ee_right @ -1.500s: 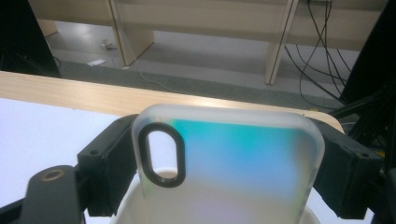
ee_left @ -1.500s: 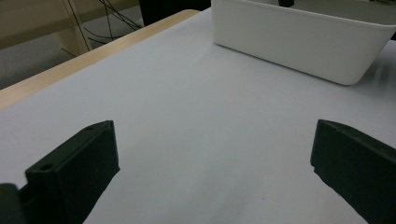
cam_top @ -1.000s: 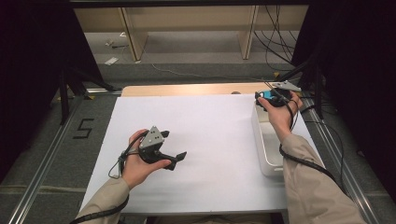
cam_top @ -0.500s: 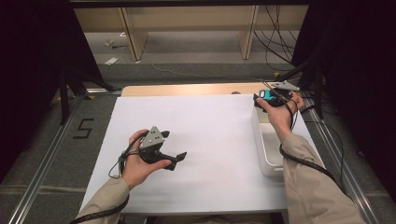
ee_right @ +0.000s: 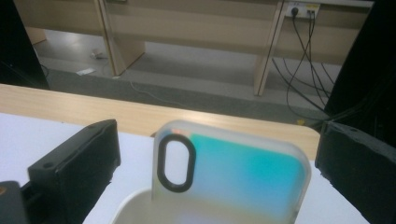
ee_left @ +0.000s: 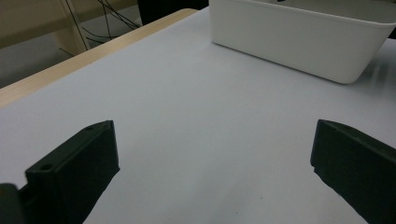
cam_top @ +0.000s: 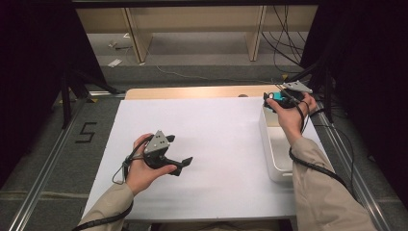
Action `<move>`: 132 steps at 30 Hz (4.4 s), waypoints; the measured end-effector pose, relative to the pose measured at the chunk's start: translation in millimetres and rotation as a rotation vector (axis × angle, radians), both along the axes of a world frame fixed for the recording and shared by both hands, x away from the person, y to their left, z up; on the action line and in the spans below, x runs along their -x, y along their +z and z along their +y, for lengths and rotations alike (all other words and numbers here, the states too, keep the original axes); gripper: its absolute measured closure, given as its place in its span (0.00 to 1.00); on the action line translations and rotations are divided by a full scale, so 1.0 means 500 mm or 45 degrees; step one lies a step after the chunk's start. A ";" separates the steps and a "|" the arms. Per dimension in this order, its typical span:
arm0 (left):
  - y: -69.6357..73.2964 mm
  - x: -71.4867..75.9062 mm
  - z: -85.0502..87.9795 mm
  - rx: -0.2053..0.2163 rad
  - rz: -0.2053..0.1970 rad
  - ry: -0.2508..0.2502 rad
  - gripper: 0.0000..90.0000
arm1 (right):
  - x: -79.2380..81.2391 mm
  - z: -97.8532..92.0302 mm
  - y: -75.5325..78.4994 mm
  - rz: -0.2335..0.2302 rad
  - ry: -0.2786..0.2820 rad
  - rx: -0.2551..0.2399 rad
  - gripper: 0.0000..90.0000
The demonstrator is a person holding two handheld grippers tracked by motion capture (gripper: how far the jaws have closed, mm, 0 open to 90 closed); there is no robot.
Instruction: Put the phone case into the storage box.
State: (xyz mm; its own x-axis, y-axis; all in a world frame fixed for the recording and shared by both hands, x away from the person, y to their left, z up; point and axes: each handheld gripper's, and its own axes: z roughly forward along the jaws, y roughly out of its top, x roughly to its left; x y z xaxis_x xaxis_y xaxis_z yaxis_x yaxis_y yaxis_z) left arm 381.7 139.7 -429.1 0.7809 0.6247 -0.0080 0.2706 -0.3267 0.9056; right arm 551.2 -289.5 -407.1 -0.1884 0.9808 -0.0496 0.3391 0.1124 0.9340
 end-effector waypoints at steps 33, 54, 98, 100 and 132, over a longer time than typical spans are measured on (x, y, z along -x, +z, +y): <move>0.004 0.002 0.002 0.003 -0.005 0.008 0.00 | 0.053 0.003 0.047 -0.024 0.098 -0.029 0.05; 0.005 0.003 0.002 0.002 -0.007 0.014 0.00 | 0.109 0.019 0.059 -0.015 0.239 -0.066 0.09; 0.007 0.004 0.003 0.005 -0.009 0.015 0.00 | 0.207 0.067 0.066 0.017 0.463 -0.080 0.16; 0.007 0.004 0.003 0.006 -0.009 0.016 0.00 | 0.211 0.068 0.067 0.016 0.469 -0.079 0.16; 0.008 0.003 0.004 0.010 -0.010 0.019 0.00 | 0.264 0.051 0.056 0.031 0.543 -0.078 0.17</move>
